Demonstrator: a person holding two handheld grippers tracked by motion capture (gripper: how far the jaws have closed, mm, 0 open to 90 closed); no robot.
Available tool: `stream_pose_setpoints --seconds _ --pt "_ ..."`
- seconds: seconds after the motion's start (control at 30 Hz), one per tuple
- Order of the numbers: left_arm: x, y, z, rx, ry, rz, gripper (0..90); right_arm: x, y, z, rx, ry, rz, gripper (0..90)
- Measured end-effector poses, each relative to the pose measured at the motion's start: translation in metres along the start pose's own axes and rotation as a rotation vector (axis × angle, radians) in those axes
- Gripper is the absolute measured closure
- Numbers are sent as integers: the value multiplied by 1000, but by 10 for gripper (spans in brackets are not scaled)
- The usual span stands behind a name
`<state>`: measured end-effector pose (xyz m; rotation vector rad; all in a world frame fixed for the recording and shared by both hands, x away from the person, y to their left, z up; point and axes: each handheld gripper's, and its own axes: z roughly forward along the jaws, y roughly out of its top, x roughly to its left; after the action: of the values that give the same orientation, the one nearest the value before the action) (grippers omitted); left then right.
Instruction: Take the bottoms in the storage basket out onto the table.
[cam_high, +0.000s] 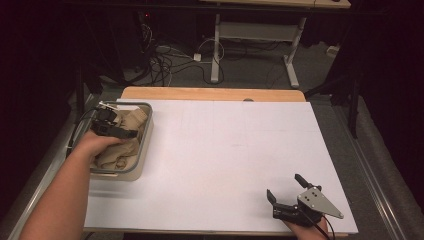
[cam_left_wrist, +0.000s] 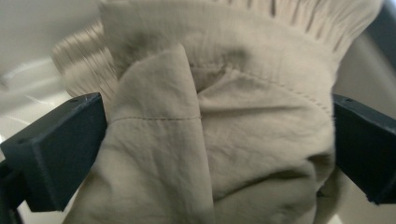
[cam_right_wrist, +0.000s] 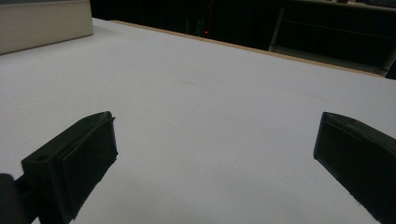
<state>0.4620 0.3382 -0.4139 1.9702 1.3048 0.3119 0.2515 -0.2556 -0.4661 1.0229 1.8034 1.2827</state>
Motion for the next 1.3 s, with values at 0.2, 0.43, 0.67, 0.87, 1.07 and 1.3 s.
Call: stream_pose_setpoints --seconds 0.2,0.43,0.67,0.87,1.07,1.3 --pt "2 1 20 117 -10 -1 0 -2 -2 1 7 -2 5 4" --pt "3 3 29 200 -14 3 0 -2 -2 1 8 -1 -5 4" --pt "3 0 39 338 6 21 16 -1 -2 1 6 0 -9 4" --pt "1 -3 48 434 34 55 267 -2 0 3 1 -1 -9 4" --pt "-7 -6 54 526 100 153 498 -3 -1 3 3 -1 -6 4" --pt "-13 -7 46 511 66 190 611 -2 -1 3 5 2 -9 4"
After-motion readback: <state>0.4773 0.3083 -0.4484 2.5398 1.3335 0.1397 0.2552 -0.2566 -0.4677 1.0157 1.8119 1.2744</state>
